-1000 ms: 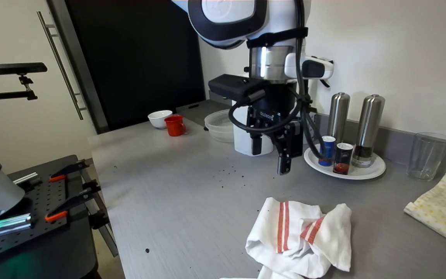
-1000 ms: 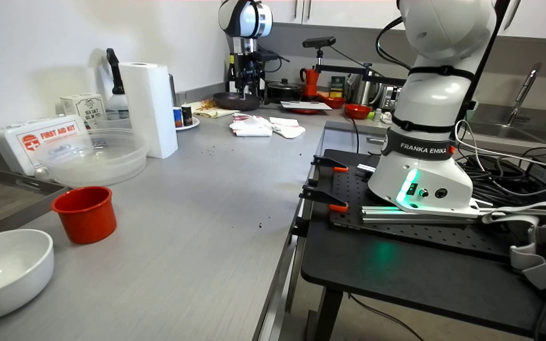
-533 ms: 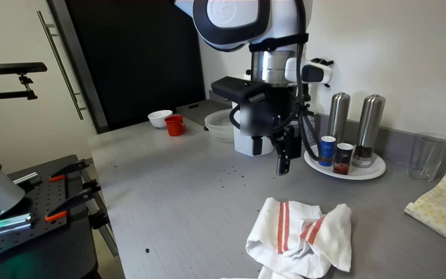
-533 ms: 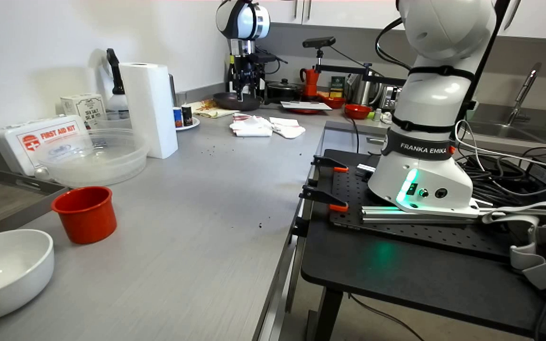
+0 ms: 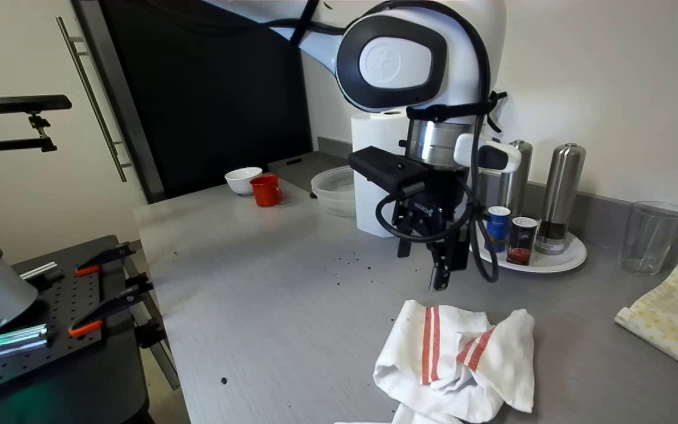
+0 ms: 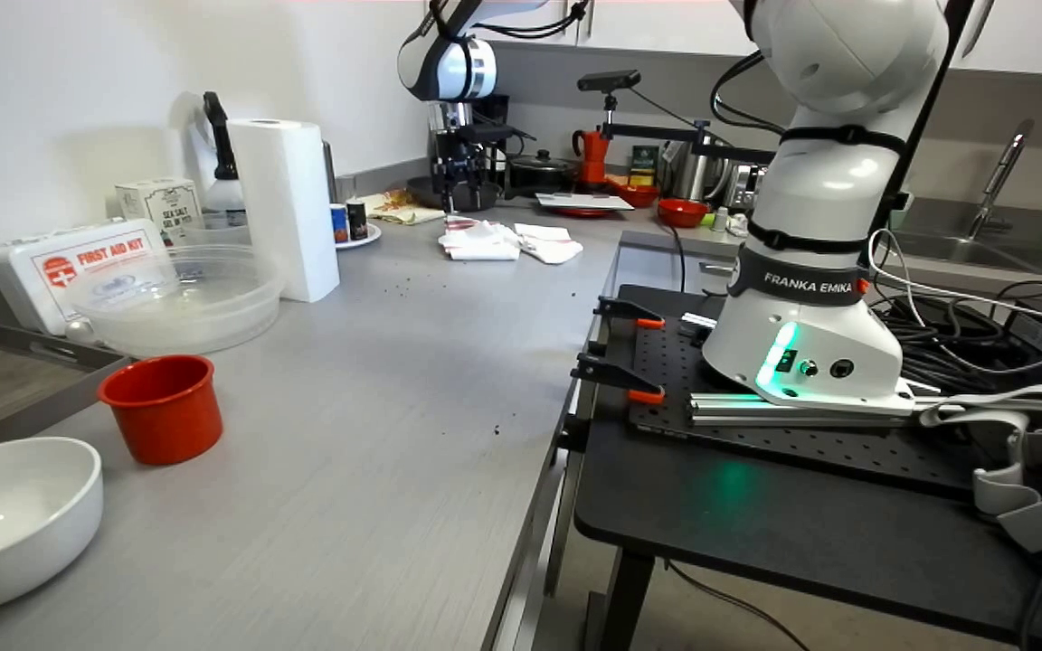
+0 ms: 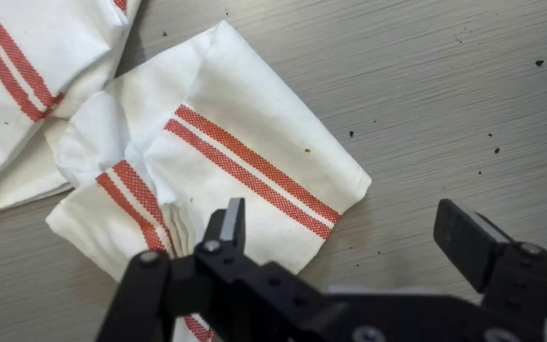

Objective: Push the grains on the table to the left using the towel further from the edge

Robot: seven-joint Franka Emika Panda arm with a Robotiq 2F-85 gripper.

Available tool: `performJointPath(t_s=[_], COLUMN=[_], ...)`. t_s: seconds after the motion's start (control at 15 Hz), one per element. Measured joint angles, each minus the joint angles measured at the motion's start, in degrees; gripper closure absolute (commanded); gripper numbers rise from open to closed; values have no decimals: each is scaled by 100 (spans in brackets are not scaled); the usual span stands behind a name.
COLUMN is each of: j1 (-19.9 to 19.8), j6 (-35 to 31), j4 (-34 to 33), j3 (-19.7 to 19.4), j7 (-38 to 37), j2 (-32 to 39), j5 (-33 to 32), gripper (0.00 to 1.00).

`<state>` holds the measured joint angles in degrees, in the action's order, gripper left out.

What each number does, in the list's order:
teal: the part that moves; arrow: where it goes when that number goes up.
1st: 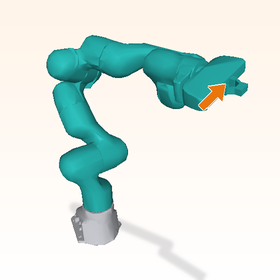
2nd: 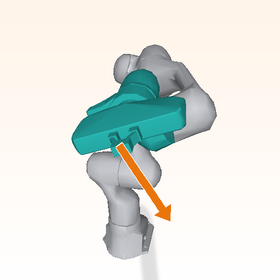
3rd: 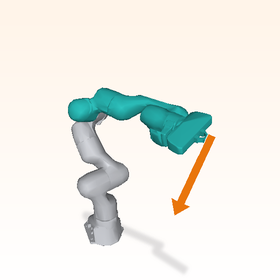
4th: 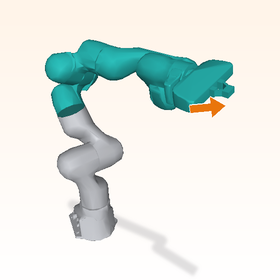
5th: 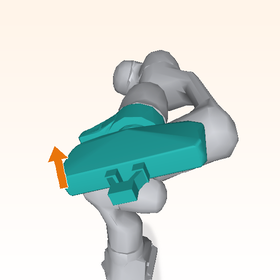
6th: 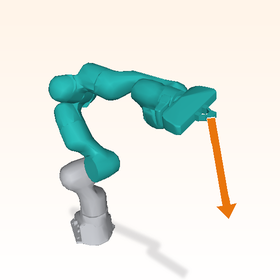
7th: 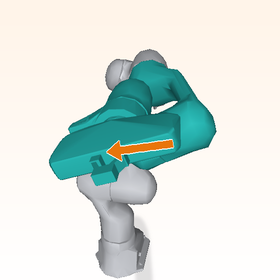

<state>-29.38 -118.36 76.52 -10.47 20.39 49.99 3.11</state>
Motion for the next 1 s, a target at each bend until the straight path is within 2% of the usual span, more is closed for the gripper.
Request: performJointPath(t_s=[0.6,1.0], j1=[-660,-790], j6=[552,860], j4=[-1357,-2209], j3=[-21,8], j7=[-161,-160], j2=[887,1533], j5=[-1,-6], gripper=[0,0])
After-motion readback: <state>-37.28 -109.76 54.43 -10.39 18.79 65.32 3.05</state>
